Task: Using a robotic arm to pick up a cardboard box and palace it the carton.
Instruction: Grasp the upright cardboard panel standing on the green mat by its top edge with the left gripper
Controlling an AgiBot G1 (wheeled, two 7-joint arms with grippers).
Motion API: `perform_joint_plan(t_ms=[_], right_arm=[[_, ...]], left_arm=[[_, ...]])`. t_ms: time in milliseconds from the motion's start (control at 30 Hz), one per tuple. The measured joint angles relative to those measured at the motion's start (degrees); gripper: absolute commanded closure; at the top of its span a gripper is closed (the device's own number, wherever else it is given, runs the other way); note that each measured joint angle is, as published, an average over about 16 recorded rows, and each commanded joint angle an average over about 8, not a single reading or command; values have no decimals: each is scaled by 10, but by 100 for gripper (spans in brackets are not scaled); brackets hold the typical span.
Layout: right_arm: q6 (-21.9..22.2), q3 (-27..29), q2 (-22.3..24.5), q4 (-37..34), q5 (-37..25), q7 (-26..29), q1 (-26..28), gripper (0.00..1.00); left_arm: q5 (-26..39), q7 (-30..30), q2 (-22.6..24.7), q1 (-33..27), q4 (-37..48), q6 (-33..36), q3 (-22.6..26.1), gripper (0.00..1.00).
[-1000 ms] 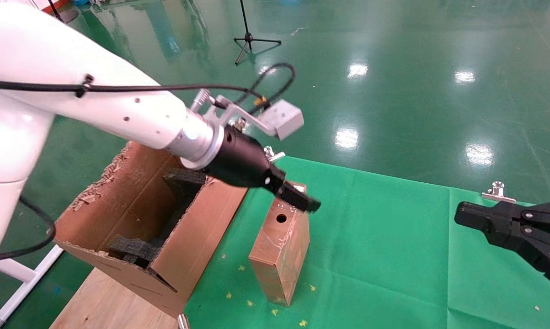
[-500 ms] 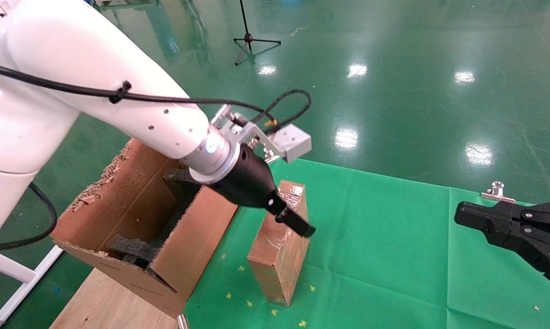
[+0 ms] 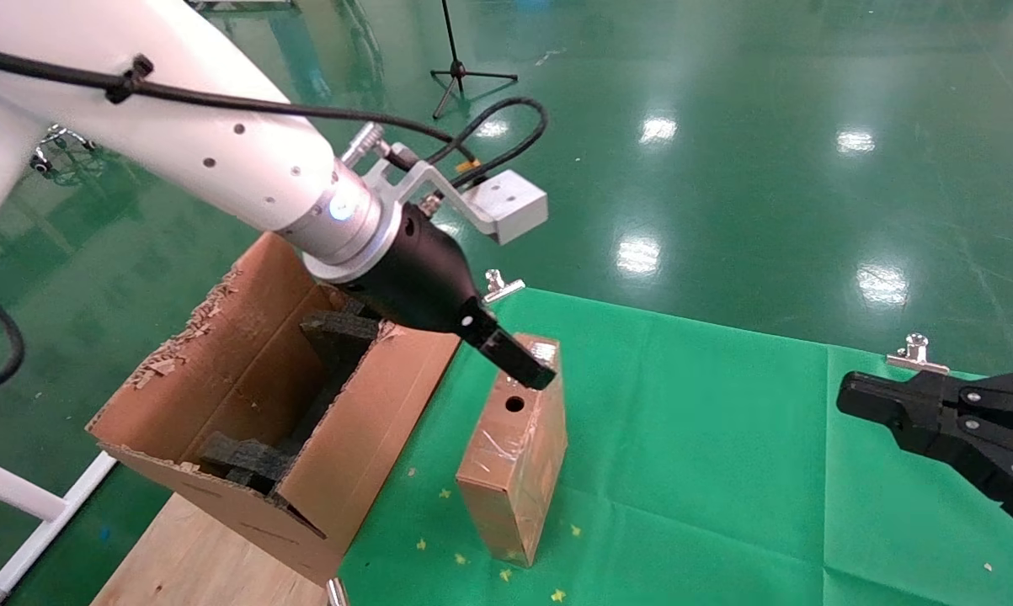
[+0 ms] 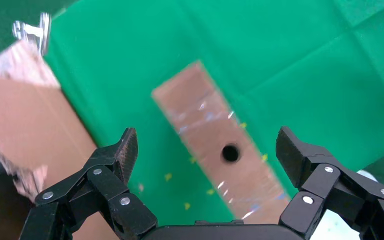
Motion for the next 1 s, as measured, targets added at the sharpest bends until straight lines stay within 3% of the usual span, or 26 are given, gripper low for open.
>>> perform_joint_plan(t_ms=[600,633,833,900,1000], right_arm=[[0,0,0,0,0,0,0,100],[0,0,0,0,0,0,0,94],[0,0,0,0,0,0,0,19],[0,0,0,0,0,0,0,0],[0,0,0,0,0,0,0,0]], left_arm=[[14,-44,25,22,0,-17,55,0],[17,-45,27,23,0,-18,57,0],[28,-50,32,27,0,-22,68,0],[31,-51,33,27,0,-23,70,20],[34,-51,34,27,0,-24,72,57]])
